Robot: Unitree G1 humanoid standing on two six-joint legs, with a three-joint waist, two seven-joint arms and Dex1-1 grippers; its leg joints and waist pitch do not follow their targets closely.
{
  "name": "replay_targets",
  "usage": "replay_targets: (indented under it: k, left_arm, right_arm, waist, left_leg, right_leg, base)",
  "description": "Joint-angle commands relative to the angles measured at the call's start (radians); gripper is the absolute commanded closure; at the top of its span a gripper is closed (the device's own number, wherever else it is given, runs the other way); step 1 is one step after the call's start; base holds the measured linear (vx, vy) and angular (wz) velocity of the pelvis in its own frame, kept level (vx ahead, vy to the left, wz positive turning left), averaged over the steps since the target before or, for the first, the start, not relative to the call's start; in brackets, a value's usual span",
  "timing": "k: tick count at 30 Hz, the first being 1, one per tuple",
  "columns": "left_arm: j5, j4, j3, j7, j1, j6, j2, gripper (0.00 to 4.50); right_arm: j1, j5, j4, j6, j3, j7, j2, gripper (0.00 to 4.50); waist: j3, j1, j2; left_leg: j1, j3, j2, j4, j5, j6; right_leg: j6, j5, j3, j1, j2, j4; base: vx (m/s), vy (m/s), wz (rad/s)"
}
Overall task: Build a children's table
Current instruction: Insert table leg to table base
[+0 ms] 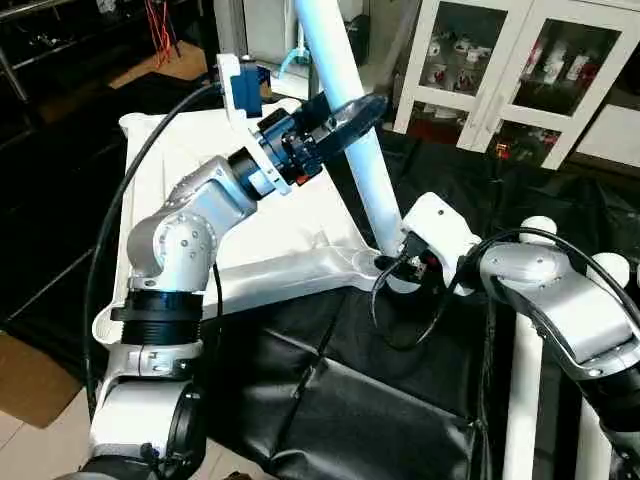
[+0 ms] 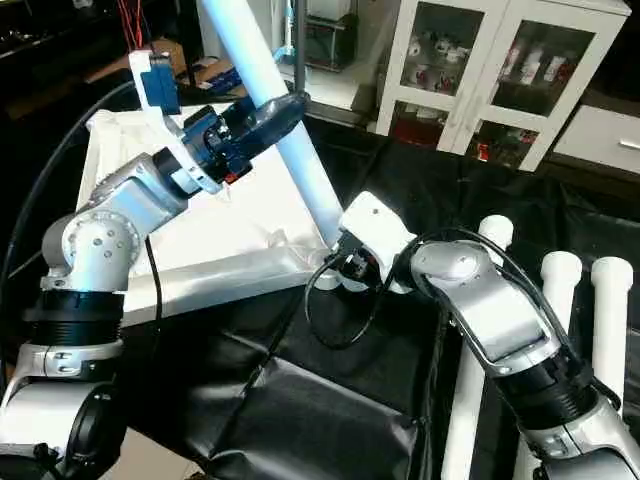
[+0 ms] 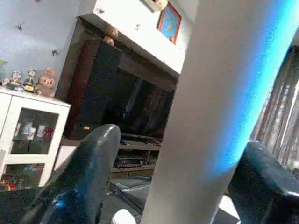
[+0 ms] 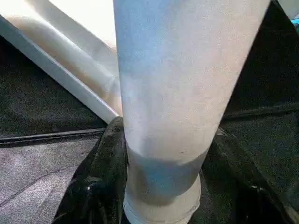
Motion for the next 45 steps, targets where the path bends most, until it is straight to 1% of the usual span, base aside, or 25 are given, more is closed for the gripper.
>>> replay_targets:
  k: [1,2,7,9,10,11,12,13,16,18,20,21,22,23,26,27,28,29,31,34,35,37,38,42,45]
  left_arm:
    - [-0.005,-0.004,0.007,-0.004,-0.010,0.012,0.007,1.29]
    - [-0.007,-0.003,0.010,-0.003,-0.011,0.013,0.008,1.58]
    - [-0.012,0.028,0.028,0.008,-0.040,0.002,0.017,1.65]
    - [-0.012,0.044,0.039,0.022,-0.064,-0.003,0.023,1.99]
    - [-0.024,0.045,0.051,0.052,-0.092,0.026,0.031,2.04]
    - [-0.022,0.046,0.053,0.062,-0.099,0.031,0.033,2.05]
    - [-0.020,0.048,0.055,0.074,-0.108,0.036,0.035,2.14]
    - [-0.031,0.049,0.065,0.096,-0.127,0.056,0.038,2.33]
    - [-0.032,0.064,0.083,0.176,-0.195,0.110,0.052,2.48]
    - [-0.024,0.072,0.083,0.193,-0.212,0.120,0.058,2.56]
    - [-0.007,0.097,0.086,0.238,-0.241,0.138,0.064,2.79]
    - [0.031,0.138,0.086,0.310,-0.281,0.150,0.070,2.79]
    - [0.031,0.138,0.086,0.310,-0.281,0.150,0.070,2.82]
    - [0.038,0.162,0.094,0.339,-0.308,0.154,0.070,2.85]
    - [0.034,0.182,0.110,0.365,-0.328,0.151,0.069,2.90]
    - [0.020,0.188,0.121,0.376,-0.338,0.162,0.068,2.90]
    - [-0.005,0.197,0.143,0.401,-0.350,0.173,0.059,2.91]
    - [-0.012,0.199,0.150,0.409,-0.354,0.176,0.056,2.91]
    - [-0.022,0.196,0.153,0.421,-0.355,0.200,0.051,2.91]
    - [-0.025,0.197,0.156,0.427,-0.357,0.207,0.050,2.91]
    - [-0.027,0.201,0.157,0.430,-0.361,0.216,0.048,2.91]
    - [-0.027,0.204,0.160,0.434,-0.365,0.220,0.046,2.91]
    - [-0.022,0.208,0.164,0.447,-0.372,0.225,0.045,2.91]
    - [-0.035,0.213,0.182,0.480,-0.382,0.235,0.038,2.91]
    - [-0.040,0.212,0.181,0.485,-0.382,0.244,0.040,2.91]
  right_arm:
    - [-0.012,-0.015,-0.002,-0.024,-0.027,-0.001,-0.001,2.65]
    - [-0.011,-0.016,-0.001,-0.027,-0.027,-0.002,0.000,2.65]
    - [-0.012,-0.023,0.003,-0.051,-0.033,0.002,0.008,2.65]
    - [-0.018,-0.025,-0.001,-0.085,-0.036,0.011,0.006,2.65]
    - [-0.018,0.017,-0.012,-0.104,-0.067,0.032,0.023,2.65]
    - [-0.018,0.021,-0.015,-0.105,-0.071,0.035,0.024,2.65]
    - [-0.018,0.026,-0.018,-0.107,-0.076,0.038,0.026,2.65]
    - [-0.018,0.035,-0.024,-0.113,-0.084,0.044,0.025,2.09]
    - [-0.026,0.099,-0.041,-0.127,-0.155,0.067,0.046,1.88]
    - [-0.030,0.121,-0.046,-0.129,-0.175,0.080,0.049,1.74]
    - [-0.039,0.149,-0.046,-0.131,-0.204,0.101,0.051,1.53]
    - [-0.062,0.218,-0.033,-0.113,-0.260,0.147,0.049,1.53]
    - [-0.062,0.218,-0.033,-0.113,-0.260,0.147,0.049,1.50]
    - [-0.082,0.259,-0.017,-0.099,-0.295,0.184,0.035,1.50]
    - [-0.101,0.283,0.001,-0.090,-0.319,0.209,0.020,1.50]
    - [-0.113,0.291,0.014,-0.085,-0.330,0.215,0.016,1.50]
    - [-0.126,0.293,0.029,-0.080,-0.340,0.218,0.009,1.50]
    - [-0.129,0.292,0.033,-0.078,-0.342,0.219,0.006,1.50]
    - [-0.127,0.297,0.026,-0.041,-0.322,0.246,-0.018,1.50]
    - [-0.126,0.296,0.023,-0.030,-0.312,0.259,-0.027,1.50]
    - [-0.126,0.279,0.021,-0.008,-0.280,0.270,-0.042,1.50]
    - [-0.127,0.276,0.022,-0.002,-0.271,0.273,-0.047,1.50]
    - [-0.146,0.247,0.038,0.027,-0.242,0.236,-0.035,1.50]
    - [-0.178,0.207,0.058,0.057,-0.208,0.172,-0.004,1.50]
    - [-0.190,0.166,0.064,0.061,-0.173,0.134,0.027,1.50]
  waist:
    - [-0.075,0.003,0.000]
    - [-0.075,0.003,0.000]
    - [-0.075,0.003,0.003]
    - [-0.076,0.003,0.001]
    - [-0.077,0.003,0.001]
    - [-0.078,0.004,0.005]
    - [-0.077,0.003,0.004]
    - [-0.078,0.004,0.003]
    - [-0.078,0.004,0.008]
    - [-0.078,0.004,0.004]
    - [-0.077,0.004,0.008]
    - [-0.077,0.002,0.006]
    - [-0.078,0.003,0.006]
    - [-0.076,0.004,0.006]
    - [-0.076,0.007,0.006]
    - [-0.076,0.007,0.003]
    - [-0.078,0.008,0.004]
    - [-0.077,0.009,0.003]
    - [-0.077,0.013,0.008]
    - [-0.077,0.014,0.005]
    - [-0.077,0.015,0.007]
    - [-0.077,0.015,0.007]
    - [-0.077,0.014,0.007]
    - [-0.078,0.013,0.004]
    - [-0.078,0.016,0.009]
  left_leg:
    - [0.010,-0.022,0.049,-0.065,-0.120,0.044]
    - [0.010,-0.022,0.050,-0.065,-0.125,0.042]
    - [0.011,-0.023,0.047,-0.064,-0.133,0.036]
    - [0.011,-0.023,0.047,-0.064,-0.130,0.036]
    - [0.011,-0.023,0.047,-0.063,-0.130,0.037]
    - [0.011,-0.024,0.049,-0.063,-0.123,0.041]
    - [0.011,-0.023,0.049,-0.063,-0.123,0.044]
    - [0.010,-0.024,0.048,-0.062,-0.119,0.046]
    - [0.011,-0.023,0.048,-0.060,-0.115,0.055]
    - [0.010,-0.024,0.047,-0.060,-0.114,0.059]
    - [0.011,-0.023,0.045,-0.059,-0.125,0.058]
    - [0.012,-0.022,0.045,-0.058,-0.142,0.059]
    - [0.013,-0.023,0.045,-0.057,-0.145,0.059]
    - [0.012,-0.024,0.046,-0.057,-0.147,0.060]
    - [0.010,-0.025,0.045,-0.056,-0.138,0.057]
    - [0.010,-0.024,0.045,-0.056,-0.139,0.057]
    - [0.009,-0.024,0.043,-0.053,-0.134,0.056]
    - [0.007,-0.024,0.042,-0.053,-0.129,0.058]
    - [0.009,-0.025,0.042,-0.052,-0.130,0.056]
    - [0.007,-0.025,0.043,-0.053,-0.130,0.061]
    - [0.008,-0.026,0.042,-0.053,-0.132,0.058]
    - [0.008,-0.026,0.043,-0.053,-0.132,0.056]
    - [0.007,-0.027,0.043,-0.053,-0.132,0.052]
    - [0.007,-0.028,0.041,-0.052,-0.131,0.039]
    - [0.008,-0.028,0.044,-0.053,-0.122,0.037]
  right_leg:
    - [-0.223,-0.178,0.053,0.067,-0.053,-0.055]
    - [-0.222,-0.184,0.053,0.067,-0.053,-0.056]
    - [-0.218,-0.187,0.053,0.067,-0.053,-0.057]
    - [-0.219,-0.178,0.052,0.068,-0.052,-0.054]
    - [-0.221,-0.172,0.053,0.068,-0.052,-0.053]
    - [-0.228,-0.156,0.053,0.069,-0.055,-0.050]
    - [-0.231,-0.151,0.053,0.068,-0.053,-0.050]
    - [-0.235,-0.146,0.051,0.070,-0.052,-0.049]
    - [-0.248,-0.123,0.052,0.069,-0.052,-0.046]
    - [-0.244,-0.133,0.050,0.072,-0.052,-0.047]
    - [-0.239,-0.161,0.050,0.070,-0.050,-0.051]
    - [-0.233,-0.174,0.048,0.070,-0.046,-0.053]
    - [-0.231,-0.179,0.049,0.069,-0.048,-0.052]
    - [-0.226,-0.189,0.048,0.069,-0.048,-0.054]
    - [-0.232,-0.187,0.046,0.069,-0.050,-0.054]
    - [-0.232,-0.189,0.046,0.069,-0.050,-0.055]
    - [-0.238,-0.184,0.045,0.069,-0.049,-0.052]
    - [-0.236,-0.188,0.045,0.069,-0.050,-0.054]
    - [-0.234,-0.196,0.044,0.070,-0.050,-0.054]
    - [-0.229,-0.201,0.043,0.069,-0.050,-0.056]
    - [-0.226,-0.210,0.042,0.070,-0.050,-0.058]
    - [-0.224,-0.213,0.042,0.069,-0.051,-0.058]
    - [-0.224,-0.212,0.042,0.069,-0.049,-0.057]
    - [-0.218,-0.224,0.041,0.068,-0.050,-0.057]
    - [-0.223,-0.198,0.042,0.066,-0.051,-0.055]
  base:
    - [0.000,0.000,0.00]
    - [0.000,0.000,0.00]
    - [0.000,0.000,0.00]
    - [0.000,0.000,0.00]
    - [0.000,0.000,0.00]
    - [0.000,0.000,0.00]
    - [0.000,0.000,0.00]
    - [0.000,0.000,0.00]
    - [0.000,0.000,0.00]
    - [0.000,0.000,0.00]
    - [0.000,0.000,0.00]
    - [0.000,0.000,0.00]
    - [0.000,0.000,0.00]
    - [0.000,0.000,0.00]
    - [0.000,0.000,0.00]
    - [0.000,0.000,0.00]
    - [0.000,0.000,0.00]
    - [0.000,0.000,0.00]
    - [0.000,0.000,0.00]
    - [0.000,0.000,0.00]
    - [0.000,0.000,0.00]
    - [0.000,0.000,0.00]
    - [0.000,0.000,0.00]
    - [0.000,0.000,0.00]
    - [0.000,0.000,0.00]
